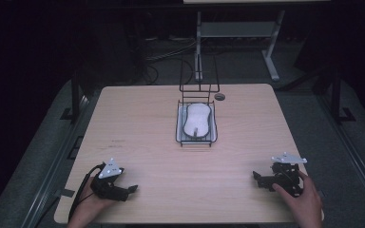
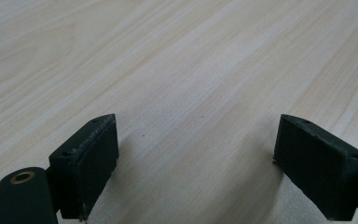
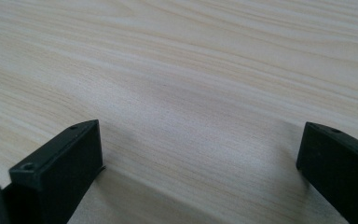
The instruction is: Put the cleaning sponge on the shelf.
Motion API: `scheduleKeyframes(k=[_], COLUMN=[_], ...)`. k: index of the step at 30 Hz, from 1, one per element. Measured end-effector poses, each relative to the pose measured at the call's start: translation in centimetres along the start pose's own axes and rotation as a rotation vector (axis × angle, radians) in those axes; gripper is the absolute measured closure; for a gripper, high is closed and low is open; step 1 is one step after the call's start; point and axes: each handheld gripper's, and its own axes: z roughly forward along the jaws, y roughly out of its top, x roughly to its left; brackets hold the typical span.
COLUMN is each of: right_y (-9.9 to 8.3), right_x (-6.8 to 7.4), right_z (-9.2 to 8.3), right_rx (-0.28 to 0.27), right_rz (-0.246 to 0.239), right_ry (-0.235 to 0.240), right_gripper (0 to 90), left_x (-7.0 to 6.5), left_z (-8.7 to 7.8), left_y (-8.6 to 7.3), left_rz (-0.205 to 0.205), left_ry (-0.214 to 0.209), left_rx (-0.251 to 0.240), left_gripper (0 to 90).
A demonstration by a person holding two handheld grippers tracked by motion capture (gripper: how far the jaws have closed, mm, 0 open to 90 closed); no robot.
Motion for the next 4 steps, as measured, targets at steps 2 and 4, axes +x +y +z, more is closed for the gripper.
scheduleKeyframes(k=[2,4], right_y=[0.00,0.00], right_x=[0.00,0.00], right_z=[0.00,0.00], right_rx=[0.000,0.000], right_rz=[0.000,0.000], right_ry=[0.000,0.000], right_gripper=[0.0,0.0], left_x=[-0.01,-0.02], left_z=[-0.07,-0.07], left_y=[-0.17,-0.18], left_rz=[-0.001,-0.002], left_ry=[0.000,0.001], left_rx=[-0.009,-0.009], left_gripper=[13.2,13.2])
